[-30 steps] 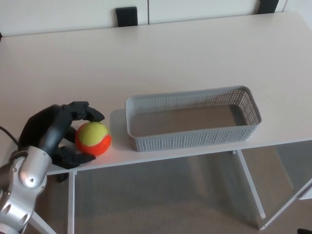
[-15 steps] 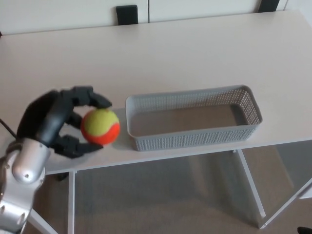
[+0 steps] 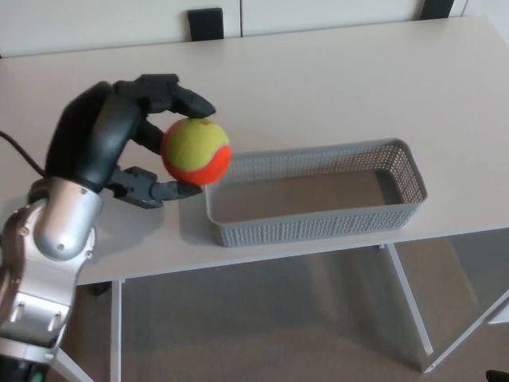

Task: The robot walk towards a table in front and uses its left hand to pickup a tennis ball on the left side and put it in a container on the right hand side

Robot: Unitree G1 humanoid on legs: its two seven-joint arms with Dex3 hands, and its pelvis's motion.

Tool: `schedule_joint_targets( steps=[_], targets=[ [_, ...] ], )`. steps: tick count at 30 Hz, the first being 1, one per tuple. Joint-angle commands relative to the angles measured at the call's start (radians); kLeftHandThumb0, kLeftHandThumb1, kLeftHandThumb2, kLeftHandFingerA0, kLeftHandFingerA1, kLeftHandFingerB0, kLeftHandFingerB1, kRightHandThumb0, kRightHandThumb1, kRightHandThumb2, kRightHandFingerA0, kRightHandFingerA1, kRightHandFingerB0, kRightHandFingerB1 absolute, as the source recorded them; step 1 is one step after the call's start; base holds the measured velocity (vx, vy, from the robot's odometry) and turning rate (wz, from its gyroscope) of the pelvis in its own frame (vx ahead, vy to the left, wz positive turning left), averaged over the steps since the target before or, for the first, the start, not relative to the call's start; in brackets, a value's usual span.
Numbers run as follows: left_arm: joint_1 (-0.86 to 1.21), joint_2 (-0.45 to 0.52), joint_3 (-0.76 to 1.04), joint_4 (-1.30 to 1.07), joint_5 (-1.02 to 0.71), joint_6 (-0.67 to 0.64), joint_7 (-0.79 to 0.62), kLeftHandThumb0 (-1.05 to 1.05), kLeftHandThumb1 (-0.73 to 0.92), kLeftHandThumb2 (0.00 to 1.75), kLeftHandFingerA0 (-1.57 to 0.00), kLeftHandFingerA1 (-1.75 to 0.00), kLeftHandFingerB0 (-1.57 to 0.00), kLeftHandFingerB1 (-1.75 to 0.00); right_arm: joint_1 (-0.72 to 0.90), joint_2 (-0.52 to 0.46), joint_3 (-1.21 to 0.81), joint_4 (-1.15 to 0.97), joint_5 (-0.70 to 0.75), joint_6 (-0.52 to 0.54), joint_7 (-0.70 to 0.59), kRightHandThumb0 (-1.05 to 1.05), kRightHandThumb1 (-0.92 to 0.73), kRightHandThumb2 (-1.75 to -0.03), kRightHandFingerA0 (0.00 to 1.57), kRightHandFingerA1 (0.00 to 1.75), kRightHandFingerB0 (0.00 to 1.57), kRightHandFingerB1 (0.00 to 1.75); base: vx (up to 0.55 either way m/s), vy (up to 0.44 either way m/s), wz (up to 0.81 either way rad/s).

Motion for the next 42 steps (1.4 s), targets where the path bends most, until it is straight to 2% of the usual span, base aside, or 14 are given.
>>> schedule_joint_targets(
  steps=[1, 12, 15, 16, 19, 20, 21, 24, 26, 31, 37, 40, 41, 42],
  targets=[
    [-0.019, -0.014, -0.047, -0.007, 0.054, 0.036, -0.008, -0.12, 0.38, 0.73, -1.55, -0.75, -1.22, -0.71, 0.000, -0.015, -0.003, -0.005, 0.004, 0.019, 0.005, -0.22, -0.56, -0.56, 0.55, 0.42, 0.39, 0.37, 0.00, 0.000, 0.00],
    [-0.076, -0.081, -0.112, 0.057, 0.110, 0.084, 0.018, -0.11, 0.43, 0.69, -1.49, -0.78, -1.15, -0.70, -0.005, -0.009, -0.012, -0.007, 0.016, 0.016, 0.016, -0.30, -0.49, -0.64, 0.51, 0.48, 0.37, 0.43, 0.00, 0.000, 0.00],
    [-0.087, -0.091, -0.105, 0.063, 0.097, 0.077, 0.016, -0.09, 0.46, 0.61, -1.38, -0.75, -1.01, -0.62, -0.010, -0.010, -0.012, -0.005, 0.015, 0.025, 0.014, -0.32, -0.48, -0.65, 0.52, 0.48, 0.38, 0.43, 0.00, 0.000, 0.00],
    [-0.089, -0.099, -0.098, 0.072, 0.087, 0.065, 0.025, -0.32, 0.42, 0.82, -1.16, -0.89, -0.67, -0.65, -0.009, -0.011, -0.009, -0.007, 0.009, 0.025, 0.010, -0.32, -0.49, -0.65, 0.52, 0.47, 0.38, 0.43, 0.00, 0.000, 0.00],
    [-0.093, -0.122, -0.085, 0.076, 0.075, 0.084, 0.023, -0.27, 0.55, 0.56, -1.01, -0.65, -0.55, -0.46, -0.005, -0.010, -0.006, -0.015, 0.001, 0.029, 0.002, -0.31, -0.49, -0.64, 0.51, 0.47, 0.37, 0.43, 0.00, 0.000, 0.00],
    [-0.094, -0.128, -0.084, 0.065, 0.078, 0.121, 0.007, -0.40, 0.45, 0.53, -0.49, -0.55, -0.28, -0.38, -0.004, -0.011, -0.005, -0.016, -0.001, 0.027, 0.002, -0.31, -0.49, -0.64, 0.51, 0.47, 0.38, 0.43, 0.00, 0.000, 0.00],
    [-0.095, -0.132, -0.081, 0.058, 0.081, 0.144, -0.001, -0.53, 0.35, 0.66, -0.34, -0.58, -0.12, -0.42, -0.004, -0.011, -0.005, -0.015, 0.000, 0.027, 0.004, -0.30, -0.49, -0.64, 0.51, 0.47, 0.37, 0.42, 0.00, 0.000, 0.00],
    [-0.108, -0.156, -0.061, 0.044, 0.068, 0.217, -0.019, -0.54, 0.29, 0.69, -0.12, -0.55, -0.04, -0.27, -0.013, -0.009, -0.009, -0.005, 0.009, 0.021, 0.012, -0.31, -0.49, -0.64, 0.52, 0.48, 0.38, 0.43, 0.00, 0.000, 0.00],
    [-0.116, -0.162, -0.053, 0.046, 0.067, 0.232, -0.021, -0.67, 0.37, 0.52, -0.06, -0.49, 0.00, -0.34, -0.012, -0.010, -0.007, -0.011, 0.005, 0.021, 0.008, -0.29, -0.50, -0.64, 0.52, 0.47, 0.37, 0.42, 0.00, 0.000, 0.00],
    [-0.125, -0.146, -0.066, 0.044, 0.096, 0.262, -0.043, -0.90, 0.35, 0.69, -0.01, -0.43, -0.02, -0.25, -0.018, -0.010, -0.005, -0.011, 0.001, 0.024, 0.003, -0.29, -0.50, -0.64, 0.52, 0.48, 0.36, 0.42, 0.00, 0.000, 0.00],
    [-0.102, -0.125, -0.076, -0.015, 0.065, 0.298, -0.125, -0.93, 0.34, 0.70, -0.05, -0.41, -0.09, -0.30, -0.023, -0.005, -0.002, -0.012, -0.002, 0.023, -0.001, -0.21, -0.57, -0.57, 0.55, 0.43, 0.39, 0.37, 0.00, 0.000, 0.00],
    [-0.059, -0.113, -0.076, -0.054, 0.047, 0.264, -0.134, -0.95, 0.49, 0.56, -0.06, -0.46, -0.12, -0.32, -0.022, 0.000, 0.002, -0.014, -0.003, 0.026, -0.004, -0.30, -0.50, -0.64, 0.50, 0.47, 0.36, 0.42, 0.00, 0.000, 0.00],
    [0.003, -0.117, -0.055, -0.123, -0.011, 0.238, -0.155, -0.38, 0.03, 0.78, -0.06, -0.55, 0.00, -0.50, -0.017, 0.000, 0.005, -0.022, -0.006, 0.026, -0.007, -0.32, -0.50, -0.65, 0.50, 0.47, 0.36, 0.43, 0.00, 0.000, 0.00],
    [0.027, -0.119, -0.046, -0.151, -0.035, 0.229, -0.164, -0.38, 0.03, 0.78, -0.06, -0.55, 0.00, -0.50, -0.015, 0.000, 0.006, -0.025, -0.008, 0.026, -0.008, -0.32, -0.50, -0.65, 0.50, 0.47, 0.36, 0.43, 0.00, 0.000, 0.00]
  ],
)
